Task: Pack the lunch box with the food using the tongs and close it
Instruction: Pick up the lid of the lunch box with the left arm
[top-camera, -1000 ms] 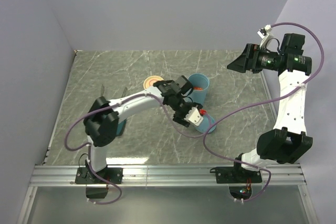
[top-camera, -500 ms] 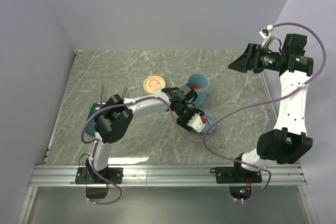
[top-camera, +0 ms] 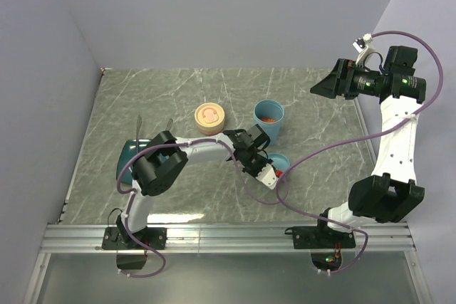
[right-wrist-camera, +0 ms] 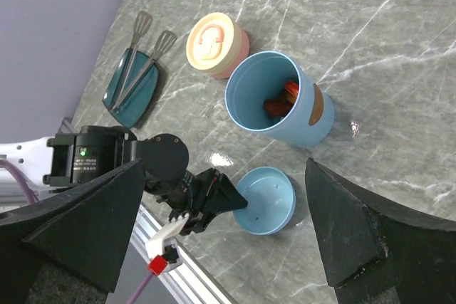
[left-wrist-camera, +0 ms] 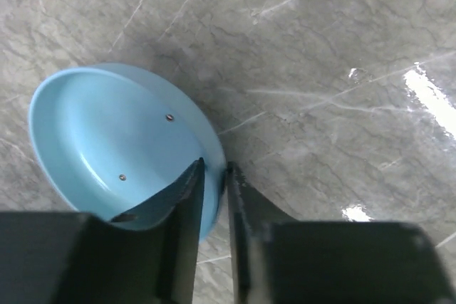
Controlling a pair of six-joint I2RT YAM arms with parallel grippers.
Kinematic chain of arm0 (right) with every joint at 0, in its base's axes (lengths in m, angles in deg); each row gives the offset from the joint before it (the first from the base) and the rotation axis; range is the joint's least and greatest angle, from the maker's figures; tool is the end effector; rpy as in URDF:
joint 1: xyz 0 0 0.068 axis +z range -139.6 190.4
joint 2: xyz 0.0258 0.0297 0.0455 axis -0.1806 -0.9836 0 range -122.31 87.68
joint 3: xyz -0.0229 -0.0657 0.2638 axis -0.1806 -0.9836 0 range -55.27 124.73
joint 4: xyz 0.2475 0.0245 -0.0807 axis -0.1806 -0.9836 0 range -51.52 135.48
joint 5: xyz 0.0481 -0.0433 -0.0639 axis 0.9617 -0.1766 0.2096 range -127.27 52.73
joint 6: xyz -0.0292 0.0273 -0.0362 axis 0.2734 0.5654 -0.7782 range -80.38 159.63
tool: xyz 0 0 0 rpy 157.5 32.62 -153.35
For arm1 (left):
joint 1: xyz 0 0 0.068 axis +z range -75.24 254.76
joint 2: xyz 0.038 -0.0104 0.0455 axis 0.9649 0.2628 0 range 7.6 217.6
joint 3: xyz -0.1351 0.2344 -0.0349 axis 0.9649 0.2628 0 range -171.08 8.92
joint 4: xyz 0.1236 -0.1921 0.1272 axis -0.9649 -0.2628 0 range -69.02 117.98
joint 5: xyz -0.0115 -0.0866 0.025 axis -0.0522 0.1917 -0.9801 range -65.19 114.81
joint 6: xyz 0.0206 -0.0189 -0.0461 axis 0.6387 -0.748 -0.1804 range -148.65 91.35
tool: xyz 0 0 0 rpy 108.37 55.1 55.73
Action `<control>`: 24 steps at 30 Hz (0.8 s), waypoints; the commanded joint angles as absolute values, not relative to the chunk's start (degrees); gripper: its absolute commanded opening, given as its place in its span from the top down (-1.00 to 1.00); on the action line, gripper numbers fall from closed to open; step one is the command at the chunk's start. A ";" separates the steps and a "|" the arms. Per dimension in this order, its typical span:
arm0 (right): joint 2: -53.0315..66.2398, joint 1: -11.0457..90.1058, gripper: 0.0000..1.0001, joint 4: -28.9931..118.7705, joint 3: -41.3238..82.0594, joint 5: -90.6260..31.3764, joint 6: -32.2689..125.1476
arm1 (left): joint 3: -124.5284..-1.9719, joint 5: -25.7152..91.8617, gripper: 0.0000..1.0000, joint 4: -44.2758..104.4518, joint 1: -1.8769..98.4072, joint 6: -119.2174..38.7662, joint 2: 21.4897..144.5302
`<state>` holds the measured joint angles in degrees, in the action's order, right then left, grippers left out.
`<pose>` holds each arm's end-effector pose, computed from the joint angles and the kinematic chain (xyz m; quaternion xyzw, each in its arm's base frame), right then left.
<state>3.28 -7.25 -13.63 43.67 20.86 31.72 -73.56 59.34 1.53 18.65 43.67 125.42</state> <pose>0.2784 -0.0568 0.4307 -0.1183 0.8193 0.3623 0.4282 0.2212 -0.3654 0.1632 0.8654 0.3378 -0.2522 0.2710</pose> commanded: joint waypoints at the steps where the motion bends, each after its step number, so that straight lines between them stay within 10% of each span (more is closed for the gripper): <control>1: 4.63 -7.79 -0.99 -12.26 44.40 21.79 32.07 | -73.87 60.14 0.58 2.15 18.43 44.21 124.33; 9: 4.54 -7.96 -0.99 -13.40 45.72 22.76 30.05 | -72.56 66.73 0.99 -6.72 18.34 38.34 114.14; 24: 14.90 -7.97 -0.99 12.68 38.70 23.64 42.51 | -70.54 87.46 0.99 2.12 27.65 -0.41 92.87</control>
<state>11.15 -7.51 0.99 40.30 21.89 37.34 -71.26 79.07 -6.23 24.92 13.07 97.97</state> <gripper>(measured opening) 0.996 0.087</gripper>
